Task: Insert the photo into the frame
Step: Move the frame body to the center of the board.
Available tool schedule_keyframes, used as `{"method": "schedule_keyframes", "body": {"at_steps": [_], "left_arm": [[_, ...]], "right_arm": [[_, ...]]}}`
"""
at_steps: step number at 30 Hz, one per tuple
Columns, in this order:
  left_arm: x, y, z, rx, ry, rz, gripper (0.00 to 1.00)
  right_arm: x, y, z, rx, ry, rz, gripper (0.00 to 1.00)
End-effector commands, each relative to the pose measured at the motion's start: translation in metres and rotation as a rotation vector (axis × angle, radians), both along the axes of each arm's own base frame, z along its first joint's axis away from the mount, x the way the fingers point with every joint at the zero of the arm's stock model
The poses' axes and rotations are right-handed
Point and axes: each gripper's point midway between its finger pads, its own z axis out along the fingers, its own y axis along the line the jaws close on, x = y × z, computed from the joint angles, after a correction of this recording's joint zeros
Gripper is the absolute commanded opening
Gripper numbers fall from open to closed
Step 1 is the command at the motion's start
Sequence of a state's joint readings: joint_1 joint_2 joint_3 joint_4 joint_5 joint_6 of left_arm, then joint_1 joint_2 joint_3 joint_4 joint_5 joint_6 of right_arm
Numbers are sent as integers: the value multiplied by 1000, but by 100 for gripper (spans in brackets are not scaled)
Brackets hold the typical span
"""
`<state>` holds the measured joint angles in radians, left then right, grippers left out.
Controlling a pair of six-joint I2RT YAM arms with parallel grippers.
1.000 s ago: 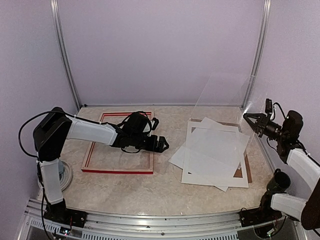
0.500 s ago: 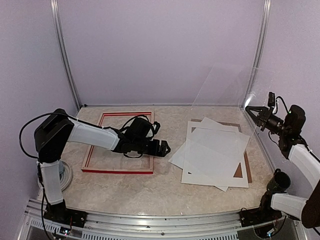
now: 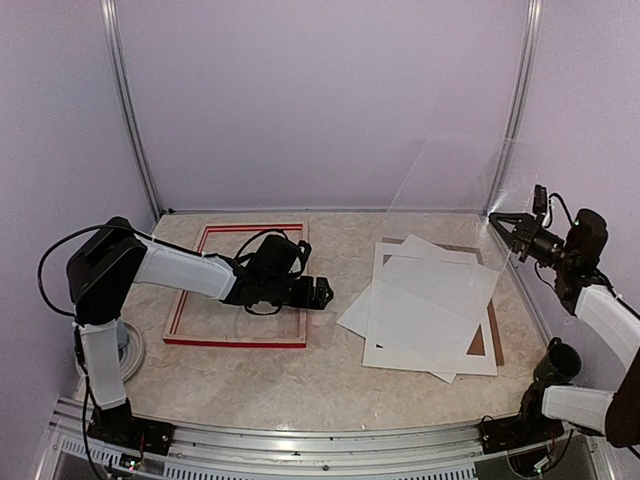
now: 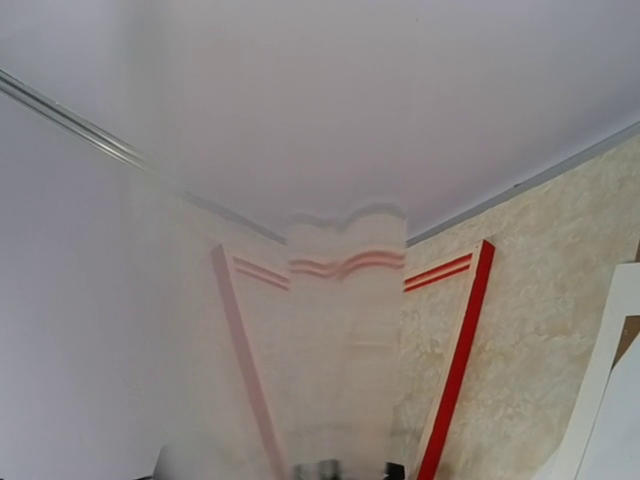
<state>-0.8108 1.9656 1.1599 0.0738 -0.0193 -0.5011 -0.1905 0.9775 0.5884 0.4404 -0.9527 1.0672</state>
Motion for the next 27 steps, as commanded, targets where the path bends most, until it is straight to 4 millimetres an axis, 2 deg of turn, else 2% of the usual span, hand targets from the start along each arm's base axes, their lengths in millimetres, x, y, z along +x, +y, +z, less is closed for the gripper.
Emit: {"method": "schedule_keyframes", "body": {"at_steps": [1,14,23,27], "left_arm": [[-7,-4,-9,-6,25,-7,99],[-37,-27,-20,-52,90,-81,99],[-65,-53,-25,-76,121,-150,99],[-77,-62,-19,-91,122,-176,99]], "right_arm": [[2,3,22,-16,-77,9,0],[13,13,34,13,-85,55,0],[20,33,34,47,-78,123,0],[23,41,34,65,-78,153,0]]}}
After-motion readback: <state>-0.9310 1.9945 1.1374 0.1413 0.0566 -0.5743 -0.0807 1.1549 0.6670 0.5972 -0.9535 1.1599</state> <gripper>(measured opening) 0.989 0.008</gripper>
